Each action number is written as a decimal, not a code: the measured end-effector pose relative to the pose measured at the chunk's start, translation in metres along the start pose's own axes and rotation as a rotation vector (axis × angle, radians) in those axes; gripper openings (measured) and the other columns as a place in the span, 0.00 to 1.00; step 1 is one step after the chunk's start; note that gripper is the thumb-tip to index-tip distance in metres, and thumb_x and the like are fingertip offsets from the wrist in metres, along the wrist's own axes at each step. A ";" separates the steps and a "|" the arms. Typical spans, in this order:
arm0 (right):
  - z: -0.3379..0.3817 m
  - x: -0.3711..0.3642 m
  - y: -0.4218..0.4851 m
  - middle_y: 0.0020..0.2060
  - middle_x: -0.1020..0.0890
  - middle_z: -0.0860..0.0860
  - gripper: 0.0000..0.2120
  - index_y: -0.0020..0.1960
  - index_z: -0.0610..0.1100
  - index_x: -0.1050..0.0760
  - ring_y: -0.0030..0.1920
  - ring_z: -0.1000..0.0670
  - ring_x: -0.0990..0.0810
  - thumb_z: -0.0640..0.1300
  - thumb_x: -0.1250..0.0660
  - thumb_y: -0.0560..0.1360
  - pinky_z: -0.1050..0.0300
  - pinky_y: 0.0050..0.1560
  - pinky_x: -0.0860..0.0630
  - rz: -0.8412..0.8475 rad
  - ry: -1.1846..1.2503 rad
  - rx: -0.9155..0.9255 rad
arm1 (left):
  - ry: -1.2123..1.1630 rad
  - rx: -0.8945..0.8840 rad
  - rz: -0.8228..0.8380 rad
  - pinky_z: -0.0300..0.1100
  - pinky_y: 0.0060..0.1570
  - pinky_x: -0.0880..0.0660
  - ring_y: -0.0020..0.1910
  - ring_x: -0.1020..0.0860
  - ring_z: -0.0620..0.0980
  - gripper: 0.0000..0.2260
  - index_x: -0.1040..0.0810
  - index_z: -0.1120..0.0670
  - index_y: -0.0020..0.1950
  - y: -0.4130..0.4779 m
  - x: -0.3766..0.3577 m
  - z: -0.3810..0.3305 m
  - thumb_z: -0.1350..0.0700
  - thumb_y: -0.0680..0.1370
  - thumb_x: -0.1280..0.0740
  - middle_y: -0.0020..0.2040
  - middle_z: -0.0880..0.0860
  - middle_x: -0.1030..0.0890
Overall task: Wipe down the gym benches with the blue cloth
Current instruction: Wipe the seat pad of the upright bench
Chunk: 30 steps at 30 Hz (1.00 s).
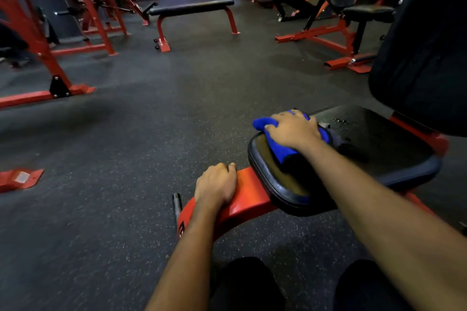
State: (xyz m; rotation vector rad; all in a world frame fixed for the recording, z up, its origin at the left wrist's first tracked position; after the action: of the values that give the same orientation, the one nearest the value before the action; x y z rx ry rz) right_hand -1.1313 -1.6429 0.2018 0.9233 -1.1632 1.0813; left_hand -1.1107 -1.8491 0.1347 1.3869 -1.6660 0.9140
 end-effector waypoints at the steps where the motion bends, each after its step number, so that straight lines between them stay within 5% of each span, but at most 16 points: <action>1: 0.008 -0.003 -0.006 0.74 0.34 0.55 0.21 0.71 0.57 0.32 0.76 0.46 0.43 0.59 0.48 0.80 0.37 0.71 0.45 -0.006 -0.021 0.029 | -0.005 0.002 0.000 0.51 0.59 0.30 0.60 0.24 0.61 0.22 0.22 0.59 0.58 0.000 0.000 0.000 0.46 0.83 0.50 0.61 0.62 0.21; 5: 0.009 -0.008 -0.042 0.78 0.43 0.62 0.22 0.74 0.66 0.40 0.78 0.52 0.47 0.62 0.46 0.80 0.38 0.75 0.50 0.018 -0.010 0.308 | -0.025 0.014 -0.002 0.51 0.59 0.30 0.61 0.24 0.62 0.22 0.22 0.59 0.58 0.000 -0.001 0.001 0.46 0.83 0.49 0.61 0.62 0.22; 10: 0.011 -0.006 -0.029 0.78 0.45 0.61 0.23 0.74 0.66 0.41 0.79 0.50 0.50 0.64 0.47 0.80 0.31 0.72 0.51 0.059 0.016 0.158 | -0.093 0.094 -0.076 0.51 0.59 0.31 0.60 0.24 0.62 0.21 0.23 0.61 0.58 -0.005 0.003 0.002 0.49 0.82 0.49 0.61 0.63 0.22; 18: 0.004 -0.008 -0.124 0.78 0.47 0.65 0.21 0.73 0.70 0.42 0.79 0.53 0.50 0.61 0.46 0.80 0.35 0.74 0.50 -0.032 -0.022 0.357 | -0.114 0.181 -0.118 0.51 0.58 0.29 0.60 0.24 0.65 0.20 0.22 0.63 0.59 -0.016 0.007 0.005 0.52 0.81 0.47 0.61 0.66 0.22; 26: 0.016 -0.004 -0.073 0.79 0.46 0.58 0.23 0.75 0.66 0.42 0.79 0.48 0.49 0.59 0.46 0.81 0.34 0.74 0.51 -0.020 0.034 0.089 | -0.096 0.120 -0.037 0.51 0.59 0.30 0.61 0.25 0.63 0.21 0.23 0.61 0.60 -0.011 0.004 0.006 0.50 0.81 0.48 0.62 0.64 0.23; 30: 0.015 -0.010 -0.120 0.78 0.44 0.60 0.23 0.74 0.67 0.41 0.79 0.51 0.47 0.60 0.47 0.79 0.38 0.75 0.49 -0.091 -0.010 0.243 | -0.074 0.109 -0.012 0.51 0.60 0.30 0.63 0.26 0.63 0.21 0.24 0.62 0.61 -0.010 0.004 0.006 0.51 0.82 0.48 0.64 0.65 0.24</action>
State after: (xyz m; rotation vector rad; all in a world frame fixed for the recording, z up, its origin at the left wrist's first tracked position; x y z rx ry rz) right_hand -1.0188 -1.6882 0.1928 1.1610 -1.0016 1.1613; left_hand -1.1019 -1.8574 0.1362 1.5184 -1.6817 0.9692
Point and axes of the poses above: each hand's wrist, its own y-axis towards the middle knuckle, its own x-axis out of the back of the hand, z = x × y, the point moved 4 cm from there along y, towards the middle knuckle
